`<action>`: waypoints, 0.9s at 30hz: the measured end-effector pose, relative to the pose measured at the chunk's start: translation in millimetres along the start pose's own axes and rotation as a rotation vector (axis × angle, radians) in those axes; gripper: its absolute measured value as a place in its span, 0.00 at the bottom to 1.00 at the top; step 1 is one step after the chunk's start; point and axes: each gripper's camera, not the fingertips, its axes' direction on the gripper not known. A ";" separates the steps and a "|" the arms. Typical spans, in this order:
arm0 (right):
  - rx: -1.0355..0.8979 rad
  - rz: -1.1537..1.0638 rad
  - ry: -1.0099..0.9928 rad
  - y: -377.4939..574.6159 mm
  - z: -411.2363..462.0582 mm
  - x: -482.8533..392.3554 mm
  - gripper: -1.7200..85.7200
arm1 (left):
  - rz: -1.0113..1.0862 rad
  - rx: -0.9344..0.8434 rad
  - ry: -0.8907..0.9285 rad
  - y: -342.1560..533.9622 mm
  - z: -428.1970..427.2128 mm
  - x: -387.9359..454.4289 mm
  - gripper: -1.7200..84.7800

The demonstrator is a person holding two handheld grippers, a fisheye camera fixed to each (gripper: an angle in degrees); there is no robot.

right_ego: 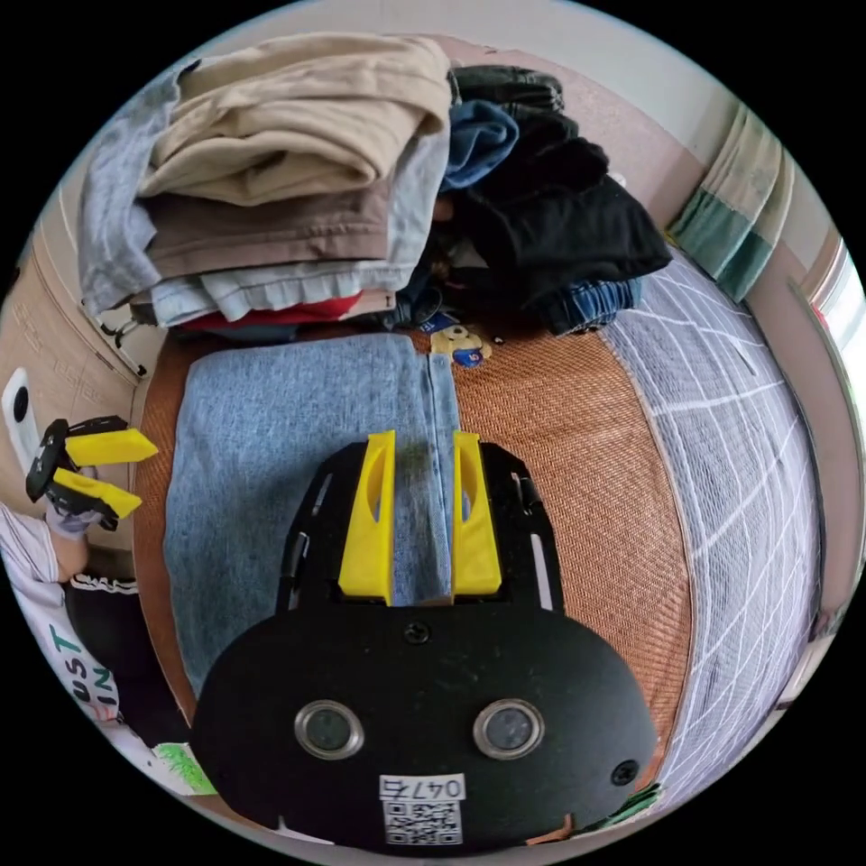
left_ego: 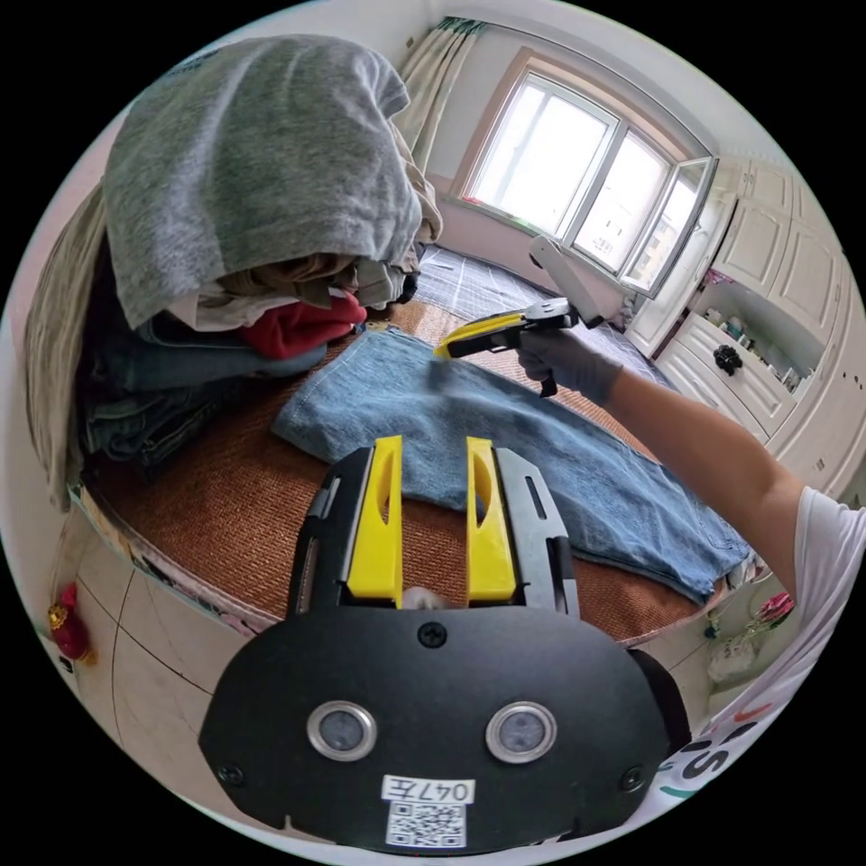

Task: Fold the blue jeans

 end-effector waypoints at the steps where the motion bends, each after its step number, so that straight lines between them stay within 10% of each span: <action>1: -0.037 -0.041 -0.029 -8.6 0.4 -3.8 0.05 | 0.005 -0.011 0.001 11.7 7.6 1.3 0.14; 27: 0.187 0.107 0.258 27.8 -154.8 -92.6 0.04 | -0.454 0.042 0.061 265.2 82.5 -123.2 0.17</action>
